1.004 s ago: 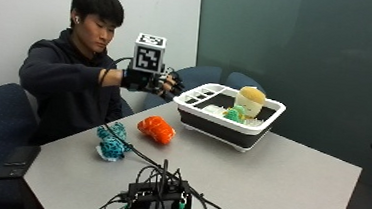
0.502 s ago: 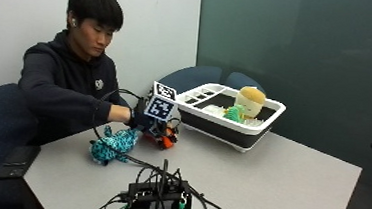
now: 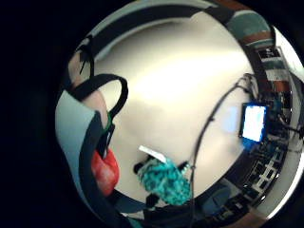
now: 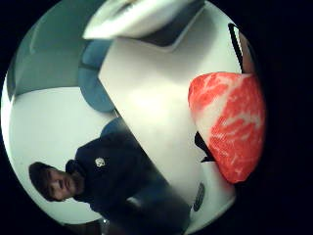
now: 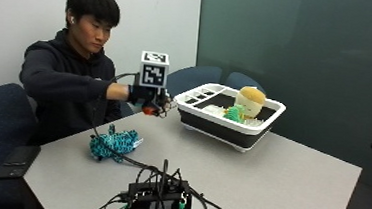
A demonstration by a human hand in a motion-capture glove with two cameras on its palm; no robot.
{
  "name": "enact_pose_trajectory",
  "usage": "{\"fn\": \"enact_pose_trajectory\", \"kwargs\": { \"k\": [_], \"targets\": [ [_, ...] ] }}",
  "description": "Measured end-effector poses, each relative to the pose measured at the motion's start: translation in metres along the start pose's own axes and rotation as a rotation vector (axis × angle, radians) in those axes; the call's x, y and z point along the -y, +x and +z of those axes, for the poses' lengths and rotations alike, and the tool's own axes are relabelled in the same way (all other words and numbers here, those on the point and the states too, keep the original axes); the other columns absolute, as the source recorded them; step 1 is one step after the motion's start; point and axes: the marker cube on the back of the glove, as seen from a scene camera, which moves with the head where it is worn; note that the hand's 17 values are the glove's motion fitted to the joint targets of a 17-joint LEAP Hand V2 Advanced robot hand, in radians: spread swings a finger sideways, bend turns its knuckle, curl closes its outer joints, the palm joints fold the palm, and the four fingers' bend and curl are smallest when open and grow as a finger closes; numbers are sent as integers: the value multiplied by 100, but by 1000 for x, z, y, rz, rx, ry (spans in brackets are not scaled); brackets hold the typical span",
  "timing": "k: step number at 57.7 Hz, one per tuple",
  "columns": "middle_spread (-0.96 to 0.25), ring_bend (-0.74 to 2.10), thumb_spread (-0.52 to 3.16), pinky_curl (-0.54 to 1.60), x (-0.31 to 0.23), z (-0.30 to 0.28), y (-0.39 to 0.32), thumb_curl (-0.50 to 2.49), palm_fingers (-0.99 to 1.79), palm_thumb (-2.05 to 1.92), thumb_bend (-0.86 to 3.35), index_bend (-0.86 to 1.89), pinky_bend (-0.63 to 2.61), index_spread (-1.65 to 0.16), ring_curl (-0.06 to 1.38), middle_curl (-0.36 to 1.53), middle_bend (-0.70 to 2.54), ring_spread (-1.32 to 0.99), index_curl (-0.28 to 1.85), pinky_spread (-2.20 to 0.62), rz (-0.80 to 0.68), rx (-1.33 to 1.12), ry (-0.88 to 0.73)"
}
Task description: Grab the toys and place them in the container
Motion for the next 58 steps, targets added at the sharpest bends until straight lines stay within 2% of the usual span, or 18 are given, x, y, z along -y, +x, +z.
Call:
{"fn": "enact_pose_trajectory", "kwargs": {
  "k": [10, 17, 27, 33, 38, 39, 42, 43, 46, 51, 58],
  "targets": [
    [-32, 117, 61, 42, 21, -101, -13, 87, 82, 78, 25, 94, 112, -49, 63, 72, 100, -51, 92, -41, -5, 111, 215],
    [-33, 124, 50, 47, 59, -145, -28, 94, 74, 77, 27, 102, 118, -50, 69, 80, 108, -52, 105, -41, 28, 214, 346],
    [-33, 129, 39, 52, 126, -150, -56, 102, 61, 72, 25, 104, 127, -51, 74, 88, 113, -53, 117, -41, 137, 251, 465],
    [-33, 126, 38, 55, 161, -126, -73, 104, 41, 69, 22, 99, 135, -51, 76, 90, 109, -52, 122, -40, 225, 248, 383],
    [-29, 116, 55, 57, 176, -104, -83, 102, -3, 63, 18, 73, 144, -47, 74, 86, 90, -44, 119, -36, 236, 266, 289],
    [-27, 103, 64, 57, 177, -100, -85, 99, -23, 55, 15, 70, 145, -46, 71, 82, 81, -40, 115, -32, 230, 271, 276],
    [-22, 84, 79, 55, 177, -93, -88, 94, -30, 49, 11, 62, 149, -44, 66, 76, 67, -32, 109, -26, 217, 285, 250],
    [-18, 72, 83, 55, 176, -92, -89, 89, -45, 41, 5, 53, 152, -43, 62, 73, 60, -28, 105, -22, 219, 289, 247],
    [-13, 57, 92, 52, 172, -92, -89, 81, -49, 28, -4, 40, 149, -39, 57, 67, 46, -20, 98, -16, 234, 303, 254],
    [-6, 41, 100, 49, 158, -102, -84, 71, -39, 16, -6, 23, 139, -35, 50, 59, 28, -11, 87, -8, 249, 311, 284],
    [-1, 29, 109, 43, 123, -124, -57, 60, -23, 10, -3, 14, 125, -31, 44, 53, 17, -3, 76, -2, 290, 251, 308]
  ]
}}
